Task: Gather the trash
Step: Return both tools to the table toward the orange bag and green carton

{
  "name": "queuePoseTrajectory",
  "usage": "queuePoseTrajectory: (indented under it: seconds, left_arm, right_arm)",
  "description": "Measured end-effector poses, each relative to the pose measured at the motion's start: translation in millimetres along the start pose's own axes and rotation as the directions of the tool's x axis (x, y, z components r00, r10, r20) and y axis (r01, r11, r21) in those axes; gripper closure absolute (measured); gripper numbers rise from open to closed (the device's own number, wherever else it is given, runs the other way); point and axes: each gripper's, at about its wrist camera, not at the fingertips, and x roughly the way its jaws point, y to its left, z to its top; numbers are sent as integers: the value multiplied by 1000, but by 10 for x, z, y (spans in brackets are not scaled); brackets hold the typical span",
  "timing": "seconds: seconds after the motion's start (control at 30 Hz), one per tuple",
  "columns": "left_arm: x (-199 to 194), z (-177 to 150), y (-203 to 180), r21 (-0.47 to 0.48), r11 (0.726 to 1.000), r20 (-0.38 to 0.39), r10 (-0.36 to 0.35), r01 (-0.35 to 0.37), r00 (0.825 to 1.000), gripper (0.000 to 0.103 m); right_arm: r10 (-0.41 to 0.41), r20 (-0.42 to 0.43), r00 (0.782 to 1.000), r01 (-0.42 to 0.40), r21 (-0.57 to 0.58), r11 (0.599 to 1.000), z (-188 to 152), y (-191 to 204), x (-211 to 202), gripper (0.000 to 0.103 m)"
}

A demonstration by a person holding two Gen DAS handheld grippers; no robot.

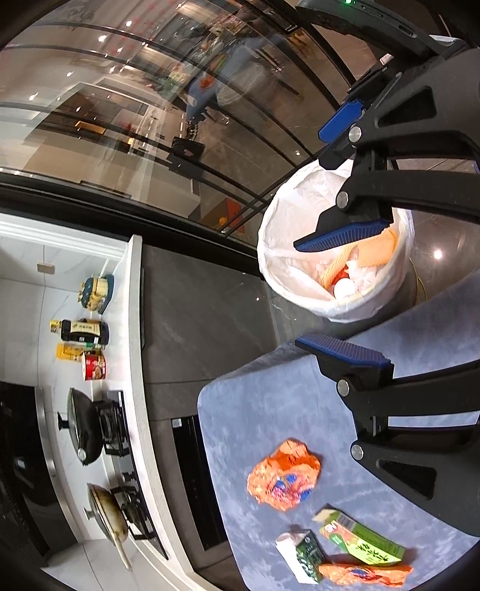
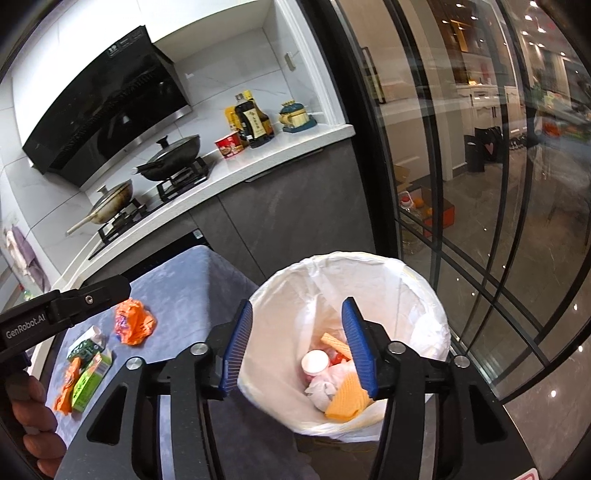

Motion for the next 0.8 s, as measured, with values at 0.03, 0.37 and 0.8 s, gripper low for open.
queuePoseTrajectory:
  seconds: [0.03, 0.37, 0.8]
  left_arm:
    - [-26, -10, 31, -4, 1000, 3, 4, -4, 1000, 56]
    - [-382, -188, 496, -78, 994, 42, 75, -72, 996, 32]
    - [-743, -510, 1616, -235, 945, 15, 240, -230, 971, 13]
  right_arm:
    - [3, 1, 1000, -3, -3, 1000, -9, 32, -12, 51]
    - [52, 1, 999, -52, -67, 996, -118, 523, -139, 47]
    - [117, -52, 992, -123, -140, 982, -428, 1212, -138, 46]
